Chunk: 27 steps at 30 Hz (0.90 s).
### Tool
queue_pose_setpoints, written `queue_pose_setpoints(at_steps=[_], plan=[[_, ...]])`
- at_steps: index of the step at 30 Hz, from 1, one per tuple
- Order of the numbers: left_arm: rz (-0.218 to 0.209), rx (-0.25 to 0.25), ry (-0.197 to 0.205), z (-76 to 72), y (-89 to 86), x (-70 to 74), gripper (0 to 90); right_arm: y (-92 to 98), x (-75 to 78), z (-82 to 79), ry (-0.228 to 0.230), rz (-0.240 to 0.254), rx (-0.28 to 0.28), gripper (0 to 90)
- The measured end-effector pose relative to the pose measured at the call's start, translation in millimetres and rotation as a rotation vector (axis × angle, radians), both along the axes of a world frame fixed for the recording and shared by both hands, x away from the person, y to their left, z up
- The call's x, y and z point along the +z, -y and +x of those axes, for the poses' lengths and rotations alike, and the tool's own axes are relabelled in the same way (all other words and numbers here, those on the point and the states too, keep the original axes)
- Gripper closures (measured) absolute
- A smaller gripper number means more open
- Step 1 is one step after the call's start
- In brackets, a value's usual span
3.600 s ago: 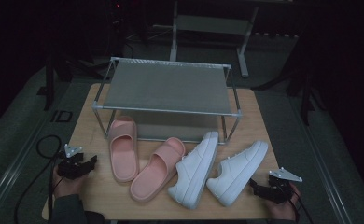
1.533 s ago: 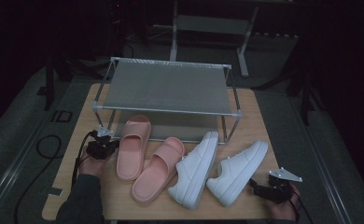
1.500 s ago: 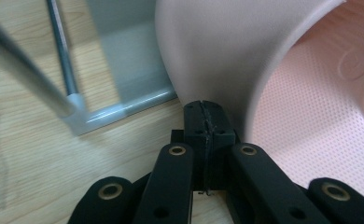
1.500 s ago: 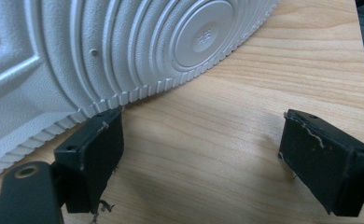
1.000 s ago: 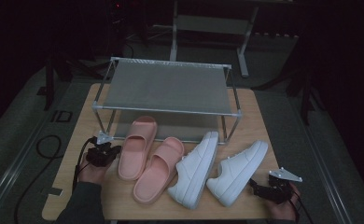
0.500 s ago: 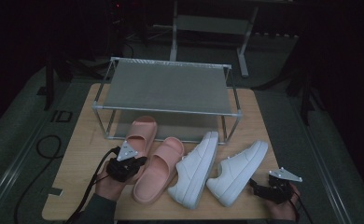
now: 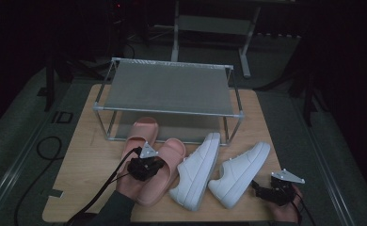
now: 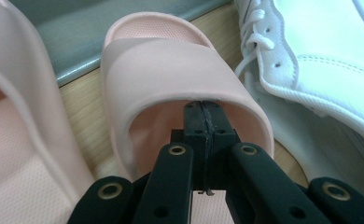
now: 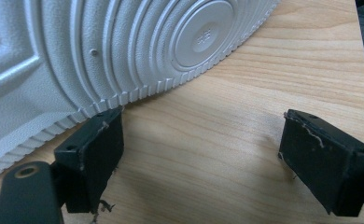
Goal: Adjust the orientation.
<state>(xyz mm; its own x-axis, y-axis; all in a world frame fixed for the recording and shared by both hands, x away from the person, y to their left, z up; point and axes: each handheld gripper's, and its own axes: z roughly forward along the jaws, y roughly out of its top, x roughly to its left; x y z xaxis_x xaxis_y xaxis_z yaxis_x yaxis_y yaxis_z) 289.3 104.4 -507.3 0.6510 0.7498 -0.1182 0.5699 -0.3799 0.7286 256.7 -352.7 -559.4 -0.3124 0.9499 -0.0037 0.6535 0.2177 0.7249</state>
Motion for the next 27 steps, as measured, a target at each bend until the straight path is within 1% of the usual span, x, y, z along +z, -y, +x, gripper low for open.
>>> queue_pose_setpoints(at_steps=[5, 8, 15, 16, 18, 20, 23, 25, 26, 27], plan=[[-0.002, 0.013, 0.013, 2.5, 2.6, -0.8, 89.7, 0.0, 0.0, 0.0, 0.000, 0.000, 0.000, 13.4], [0.000, 0.031, 0.020, 2.6, 2.3, -0.5, 89.7, 0.0, 0.0, 0.0, 0.000, -0.001, 0.000, 13.4], [-0.052, 0.079, 0.047, 7.1, -2.5, 5.4, 89.8, 0.0, 0.0, 0.0, 0.000, 0.000, 0.000, 13.4], [-0.056, 0.088, 0.058, 8.3, -3.9, 7.0, 89.8, 0.0, 0.0, 0.0, 0.000, 0.000, 0.000, 13.4], [-0.056, 0.088, 0.058, 8.3, -3.9, 7.0, 89.8, 0.0, 0.0, 0.0, 0.000, 0.000, 0.000, 13.4], [-0.067, 0.104, 0.073, 11.1, -5.9, 9.8, 89.9, 0.0, 0.0, 0.0, 0.000, 0.000, 0.000, 13.4], [-0.057, 0.112, 0.073, 13.0, -4.8, 9.2, 89.9, 0.0, 0.0, 0.0, 0.000, 0.000, 0.000, 13.4], [-0.058, 0.100, 0.057, 13.9, -2.2, 6.4, 89.9, 0.0, 0.0, 0.0, 0.000, 0.000, 0.000, 13.4], [-0.042, 0.097, 0.054, 14.0, 0.4, 4.5, 89.9, 0.0, 0.0, 0.0, 0.000, 0.000, 0.000, 13.4], [-0.037, 0.095, 0.052, 14.8, 2.9, 1.8, 89.8, 0.0, 0.0, 0.0, 0.000, 0.000, 0.000, 13.4]])
